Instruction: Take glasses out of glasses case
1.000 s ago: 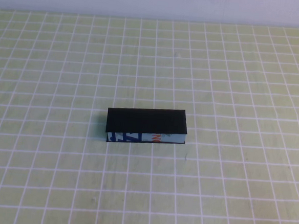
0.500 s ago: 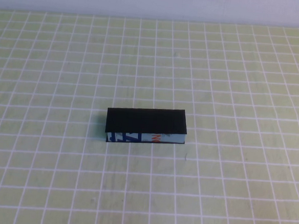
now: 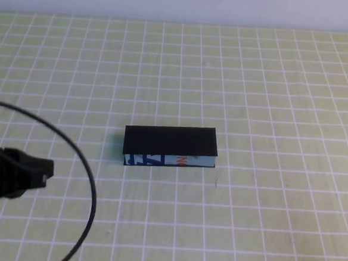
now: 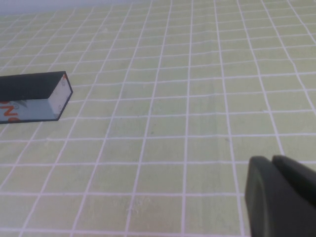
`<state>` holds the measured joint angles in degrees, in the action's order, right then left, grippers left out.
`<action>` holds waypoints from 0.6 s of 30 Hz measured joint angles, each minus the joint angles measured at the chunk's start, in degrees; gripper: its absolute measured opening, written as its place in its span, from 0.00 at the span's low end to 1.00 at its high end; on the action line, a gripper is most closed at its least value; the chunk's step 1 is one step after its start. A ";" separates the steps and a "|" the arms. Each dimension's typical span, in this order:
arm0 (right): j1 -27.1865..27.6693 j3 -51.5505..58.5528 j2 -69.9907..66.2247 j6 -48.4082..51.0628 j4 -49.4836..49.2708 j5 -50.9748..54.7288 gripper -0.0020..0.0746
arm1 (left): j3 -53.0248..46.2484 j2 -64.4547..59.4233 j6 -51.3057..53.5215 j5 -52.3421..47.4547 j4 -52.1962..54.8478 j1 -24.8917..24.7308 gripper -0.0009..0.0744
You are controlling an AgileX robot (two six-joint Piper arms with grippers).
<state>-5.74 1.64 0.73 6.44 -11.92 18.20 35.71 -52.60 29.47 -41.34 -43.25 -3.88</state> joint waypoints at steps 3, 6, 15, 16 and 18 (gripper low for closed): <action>0.00 0.00 0.00 0.00 0.00 0.00 0.00 | 7.40 -10.00 4.82 -2.92 -1.12 0.00 0.01; 0.00 0.00 0.05 0.00 0.00 0.00 0.00 | 14.55 -17.73 8.89 -4.02 -3.17 0.00 0.01; 0.00 0.00 0.05 0.00 0.00 0.00 0.00 | 30.17 -35.58 14.28 -5.40 -8.13 0.00 0.01; 0.00 0.00 0.05 0.00 0.00 0.00 0.00 | 31.50 -37.31 14.52 -6.03 -8.66 0.00 0.01; 0.00 0.00 0.05 0.00 0.00 0.00 0.00 | 33.59 -40.19 15.24 -6.53 -9.33 -0.39 0.01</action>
<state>-5.74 1.64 0.79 6.44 -11.92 18.20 69.31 -92.79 44.71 -47.86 -52.58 -4.26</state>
